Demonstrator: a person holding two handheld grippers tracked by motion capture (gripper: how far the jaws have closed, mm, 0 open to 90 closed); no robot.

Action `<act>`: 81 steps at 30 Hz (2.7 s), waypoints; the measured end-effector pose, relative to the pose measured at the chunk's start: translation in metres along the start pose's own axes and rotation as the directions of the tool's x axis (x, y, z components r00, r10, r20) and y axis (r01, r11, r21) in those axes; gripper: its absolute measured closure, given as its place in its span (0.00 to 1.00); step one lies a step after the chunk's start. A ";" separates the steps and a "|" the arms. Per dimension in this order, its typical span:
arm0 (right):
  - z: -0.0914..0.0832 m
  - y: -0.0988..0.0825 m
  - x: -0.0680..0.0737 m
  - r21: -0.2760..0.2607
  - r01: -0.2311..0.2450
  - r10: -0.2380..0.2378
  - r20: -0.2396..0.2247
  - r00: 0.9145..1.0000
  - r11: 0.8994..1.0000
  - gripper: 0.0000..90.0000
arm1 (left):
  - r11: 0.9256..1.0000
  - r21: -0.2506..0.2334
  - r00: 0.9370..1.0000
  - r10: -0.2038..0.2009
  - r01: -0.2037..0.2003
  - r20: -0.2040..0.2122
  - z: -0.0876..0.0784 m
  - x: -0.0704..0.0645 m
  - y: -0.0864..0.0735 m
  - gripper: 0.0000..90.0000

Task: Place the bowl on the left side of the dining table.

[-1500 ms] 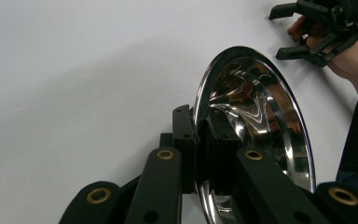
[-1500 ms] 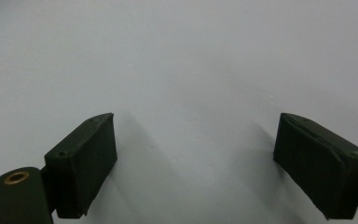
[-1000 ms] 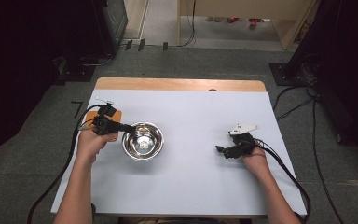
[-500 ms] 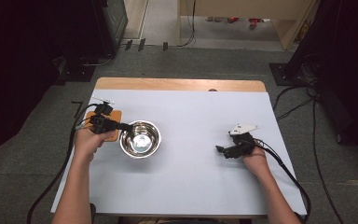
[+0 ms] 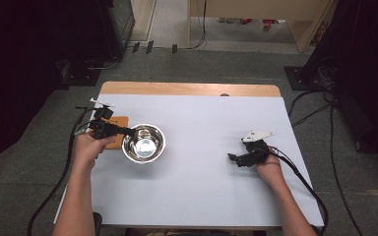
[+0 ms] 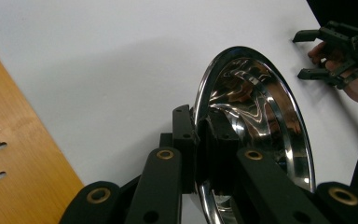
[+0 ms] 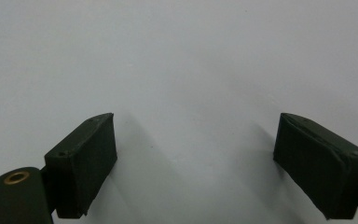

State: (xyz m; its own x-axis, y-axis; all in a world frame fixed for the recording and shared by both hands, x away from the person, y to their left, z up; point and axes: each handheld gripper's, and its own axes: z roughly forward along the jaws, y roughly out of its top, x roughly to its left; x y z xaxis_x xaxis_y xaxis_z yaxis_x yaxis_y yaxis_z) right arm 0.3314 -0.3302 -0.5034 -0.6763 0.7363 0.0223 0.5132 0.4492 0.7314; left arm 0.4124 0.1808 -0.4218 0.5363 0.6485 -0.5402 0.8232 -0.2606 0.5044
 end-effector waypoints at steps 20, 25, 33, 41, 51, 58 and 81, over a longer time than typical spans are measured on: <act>0.000 0.000 0.000 -0.001 -0.001 0.001 0.000 1.000 1.000 0.14 | 0.997 -0.035 0.997 -0.067 0.066 -0.027 -0.016 0.021 -0.005 0.95; 0.000 0.000 0.000 0.000 0.000 0.000 0.000 1.000 1.000 0.14 | 0.996 -0.050 0.996 -0.080 0.079 -0.028 -0.021 0.027 -0.006 0.95; 0.000 0.000 0.000 -0.001 -0.001 0.001 0.000 1.000 1.000 0.14 | 0.993 -0.056 0.994 -0.102 0.100 -0.039 -0.028 0.039 -0.007 0.95; 0.000 0.000 0.000 -0.001 -0.001 0.001 0.000 1.000 1.000 0.14 | 0.991 -0.067 0.991 -0.121 0.117 -0.059 -0.032 0.046 -0.007 0.95; 0.000 0.000 0.000 -0.001 -0.001 0.001 -0.001 1.000 1.000 0.14 | 0.987 -0.083 0.987 -0.143 0.137 -0.078 -0.039 0.055 -0.009 0.95; 0.000 0.000 0.000 -0.001 0.000 0.000 0.000 1.000 1.000 0.14 | 0.984 -0.093 0.983 -0.163 0.155 -0.086 -0.043 0.063 -0.011 0.95; 0.000 0.000 0.000 -0.002 -0.001 0.001 -0.001 1.000 1.000 0.14 | 0.971 -0.138 0.969 -0.212 0.195 -0.127 -0.060 0.086 -0.016 0.95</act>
State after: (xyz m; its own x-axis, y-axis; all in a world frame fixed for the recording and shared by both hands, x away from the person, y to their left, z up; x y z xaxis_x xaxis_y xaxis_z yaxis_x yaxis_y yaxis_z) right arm 0.3314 -0.3301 -0.5035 -0.6760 0.7366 0.0235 0.5129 0.4473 0.7327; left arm 0.4341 0.2836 -0.4353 0.3213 0.7743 -0.5452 0.8781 -0.0281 0.4776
